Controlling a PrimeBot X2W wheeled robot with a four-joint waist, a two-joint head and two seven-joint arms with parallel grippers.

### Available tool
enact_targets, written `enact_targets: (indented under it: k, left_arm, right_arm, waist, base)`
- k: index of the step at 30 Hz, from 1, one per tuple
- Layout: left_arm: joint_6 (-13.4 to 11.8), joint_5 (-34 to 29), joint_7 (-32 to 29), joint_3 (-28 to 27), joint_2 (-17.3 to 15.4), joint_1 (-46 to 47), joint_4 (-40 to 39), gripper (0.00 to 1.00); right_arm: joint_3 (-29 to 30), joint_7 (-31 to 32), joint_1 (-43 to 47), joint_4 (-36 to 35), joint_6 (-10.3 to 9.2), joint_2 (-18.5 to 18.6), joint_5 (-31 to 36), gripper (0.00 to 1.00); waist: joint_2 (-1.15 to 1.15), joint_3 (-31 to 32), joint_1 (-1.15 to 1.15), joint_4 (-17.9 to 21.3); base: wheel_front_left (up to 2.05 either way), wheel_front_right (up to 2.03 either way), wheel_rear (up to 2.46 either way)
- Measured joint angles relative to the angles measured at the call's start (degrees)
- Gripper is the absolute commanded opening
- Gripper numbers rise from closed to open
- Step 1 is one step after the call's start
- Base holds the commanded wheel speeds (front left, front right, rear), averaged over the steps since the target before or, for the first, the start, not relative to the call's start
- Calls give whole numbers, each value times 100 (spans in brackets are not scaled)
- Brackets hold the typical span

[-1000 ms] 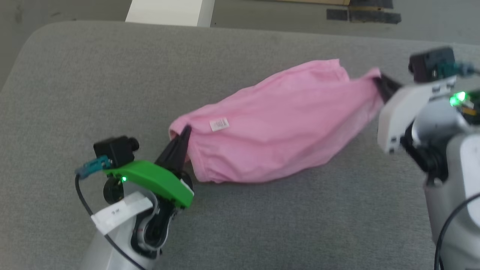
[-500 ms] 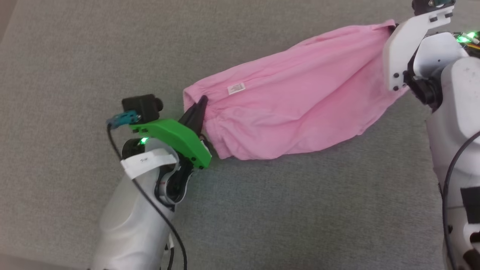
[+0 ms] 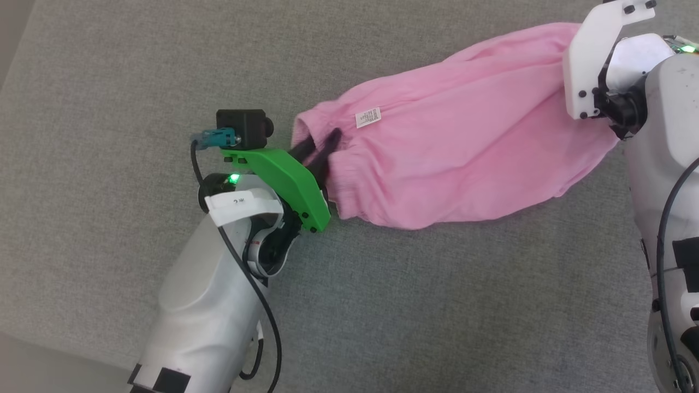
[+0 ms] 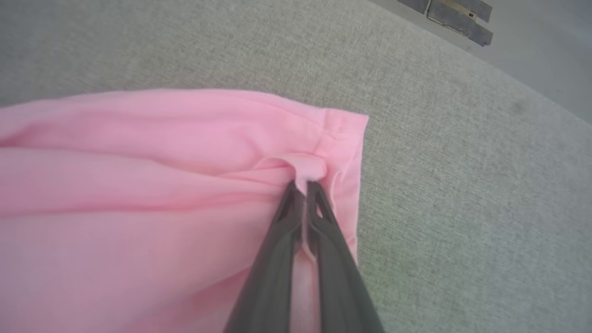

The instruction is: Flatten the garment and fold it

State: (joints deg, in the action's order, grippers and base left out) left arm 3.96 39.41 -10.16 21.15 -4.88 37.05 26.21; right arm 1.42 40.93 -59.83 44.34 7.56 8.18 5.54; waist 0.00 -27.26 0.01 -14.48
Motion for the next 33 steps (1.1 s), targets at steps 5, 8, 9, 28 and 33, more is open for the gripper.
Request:
enact_targets:
  k: [5, 8, 9, 28, 33]
  left_arm:
    - [-141, -252, 474, -14, -86, -196, -350, 100]
    - [-212, -331, 757, -21, -204, -520, -638, 100]
    - [-234, -357, 835, -21, -242, -652, -742, 100]
    - [-152, -1914, 2490, -1223, -69, -2048, -2123, 100]
    - [20, -2540, 2490, -1536, 76, -2310, -2182, 100]
  right_arm:
    - [-92, -535, 180, -18, 0, -7, -227, 100]
    - [-194, -902, 446, -124, 0, -8, -458, 100]
    - [-213, -1027, 550, -188, 0, 4, -563, 100]
    - [969, -3396, 2121, -1185, 0, -399, -1668, 100]
    - [1444, -3359, 2045, -657, 0, -501, -1635, 100]
  waist:
    - [0, 191, 0, 35]
    - [0, 365, 0, 68]
    - [0, 433, 0, 82]
    - [0, 1539, -1, 316]
    - [0, 1481, -1, 310]
  base:
    - [0, 0, 0]
    - [0, 0, 0]
    - [0, 0, 0]
    - [0, 0, 0]
    - [0, 0, 0]
